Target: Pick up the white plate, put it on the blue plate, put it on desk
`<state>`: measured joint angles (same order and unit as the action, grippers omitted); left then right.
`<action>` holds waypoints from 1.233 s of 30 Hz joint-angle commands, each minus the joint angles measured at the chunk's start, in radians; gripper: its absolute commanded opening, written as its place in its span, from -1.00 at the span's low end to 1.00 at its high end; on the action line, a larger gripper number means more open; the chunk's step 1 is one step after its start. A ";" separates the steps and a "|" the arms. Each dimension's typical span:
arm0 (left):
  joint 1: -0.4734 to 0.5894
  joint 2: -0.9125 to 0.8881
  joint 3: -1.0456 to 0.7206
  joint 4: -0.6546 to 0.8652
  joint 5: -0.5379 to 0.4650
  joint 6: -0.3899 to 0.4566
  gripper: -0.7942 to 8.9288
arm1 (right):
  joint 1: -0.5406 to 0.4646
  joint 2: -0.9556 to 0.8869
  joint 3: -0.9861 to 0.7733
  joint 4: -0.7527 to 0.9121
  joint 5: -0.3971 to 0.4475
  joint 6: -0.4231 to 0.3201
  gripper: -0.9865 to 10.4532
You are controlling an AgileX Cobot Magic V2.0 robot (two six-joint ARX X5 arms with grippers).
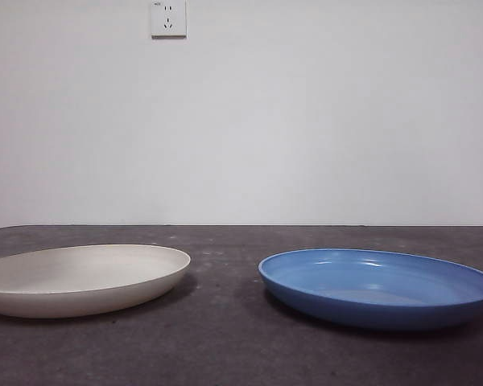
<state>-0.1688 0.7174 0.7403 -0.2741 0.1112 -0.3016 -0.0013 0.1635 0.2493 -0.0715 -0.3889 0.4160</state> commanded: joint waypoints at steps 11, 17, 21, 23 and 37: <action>-0.085 0.198 0.293 -0.334 0.057 0.106 -0.80 | 0.014 0.454 0.382 -0.316 -0.007 -0.102 -0.81; -0.101 0.279 0.406 -0.505 0.172 0.157 -0.80 | 0.059 0.635 0.531 -0.476 -0.025 -0.166 -0.81; -0.102 0.307 0.438 -0.553 0.251 0.159 -0.80 | 0.082 0.686 0.579 -0.474 -0.080 -0.166 -0.81; -0.105 0.310 0.440 -0.558 0.285 0.158 -0.80 | 0.084 0.689 0.583 -0.447 -0.085 -0.166 -0.81; -0.108 0.309 0.441 -0.558 0.312 0.159 -0.80 | 0.084 0.689 0.583 -0.384 -0.084 -0.162 -0.81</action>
<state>-0.2745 1.0183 1.1564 -0.8429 0.4191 -0.1547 0.0799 0.8459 0.8150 -0.4656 -0.4713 0.2646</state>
